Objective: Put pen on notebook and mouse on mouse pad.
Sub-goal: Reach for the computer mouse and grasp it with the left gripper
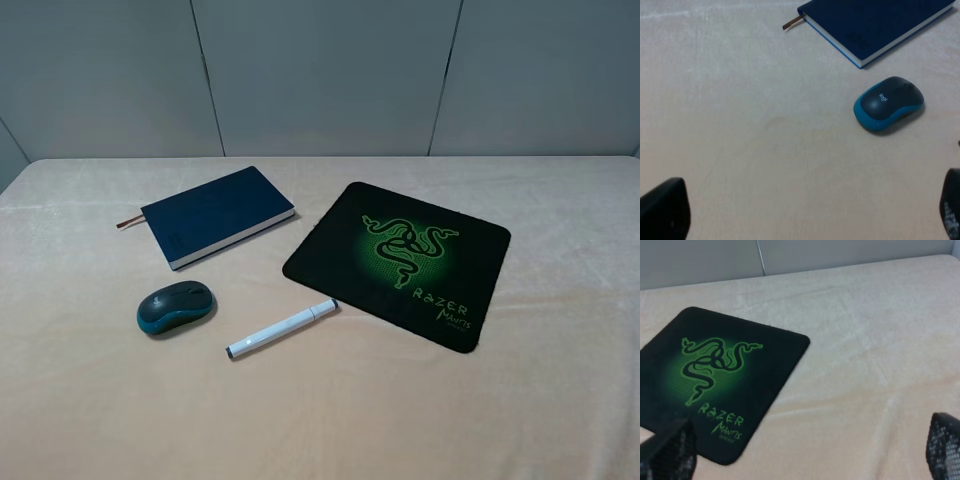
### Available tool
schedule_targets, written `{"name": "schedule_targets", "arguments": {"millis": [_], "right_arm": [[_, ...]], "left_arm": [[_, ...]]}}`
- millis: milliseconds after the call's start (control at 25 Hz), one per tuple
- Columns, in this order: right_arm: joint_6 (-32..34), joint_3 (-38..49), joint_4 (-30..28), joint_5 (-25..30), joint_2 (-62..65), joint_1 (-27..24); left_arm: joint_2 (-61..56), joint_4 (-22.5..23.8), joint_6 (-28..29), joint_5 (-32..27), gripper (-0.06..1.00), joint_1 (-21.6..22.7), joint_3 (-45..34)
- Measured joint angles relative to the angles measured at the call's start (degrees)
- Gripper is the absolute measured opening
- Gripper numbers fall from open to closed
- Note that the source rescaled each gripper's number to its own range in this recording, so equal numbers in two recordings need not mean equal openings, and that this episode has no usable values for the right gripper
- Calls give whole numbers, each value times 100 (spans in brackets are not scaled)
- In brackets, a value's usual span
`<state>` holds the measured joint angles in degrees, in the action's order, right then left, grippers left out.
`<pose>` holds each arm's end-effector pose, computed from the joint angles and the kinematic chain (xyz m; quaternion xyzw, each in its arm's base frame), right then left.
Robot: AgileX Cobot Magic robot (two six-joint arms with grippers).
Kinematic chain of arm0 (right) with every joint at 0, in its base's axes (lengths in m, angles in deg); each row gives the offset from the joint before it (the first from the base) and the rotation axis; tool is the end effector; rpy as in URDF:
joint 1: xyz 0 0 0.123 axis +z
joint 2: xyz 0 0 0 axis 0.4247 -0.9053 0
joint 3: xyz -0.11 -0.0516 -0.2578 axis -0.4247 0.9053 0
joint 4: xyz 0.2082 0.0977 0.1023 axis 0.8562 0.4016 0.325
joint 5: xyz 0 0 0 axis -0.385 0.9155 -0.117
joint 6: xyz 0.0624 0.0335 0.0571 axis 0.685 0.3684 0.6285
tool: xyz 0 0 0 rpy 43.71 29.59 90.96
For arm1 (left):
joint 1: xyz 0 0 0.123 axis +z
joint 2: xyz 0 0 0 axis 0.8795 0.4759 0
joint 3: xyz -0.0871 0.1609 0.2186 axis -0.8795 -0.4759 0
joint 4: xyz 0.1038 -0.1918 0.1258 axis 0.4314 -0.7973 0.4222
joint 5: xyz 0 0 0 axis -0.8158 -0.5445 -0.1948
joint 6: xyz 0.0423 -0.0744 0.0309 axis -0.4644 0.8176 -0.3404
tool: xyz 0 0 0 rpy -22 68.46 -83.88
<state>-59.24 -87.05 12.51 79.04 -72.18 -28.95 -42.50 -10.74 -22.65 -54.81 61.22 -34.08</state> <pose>-0.0039 0.0076 0.2793 0.0270 0.8422 0.0293 0.5376 -0.0039 0.0023 0.2761 0.0192 0.8505 0.0233 0.5251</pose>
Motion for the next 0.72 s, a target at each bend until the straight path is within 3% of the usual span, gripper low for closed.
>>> {"name": "schedule_targets", "arguments": {"millis": [240,720], "right_arm": [[0,0,0,0,0,0],[0,0,0,0,0,0]], "left_arm": [[211,0,0,-275,100,0,377],[2823,-23,-284,-664,100,-38,2127]]}}
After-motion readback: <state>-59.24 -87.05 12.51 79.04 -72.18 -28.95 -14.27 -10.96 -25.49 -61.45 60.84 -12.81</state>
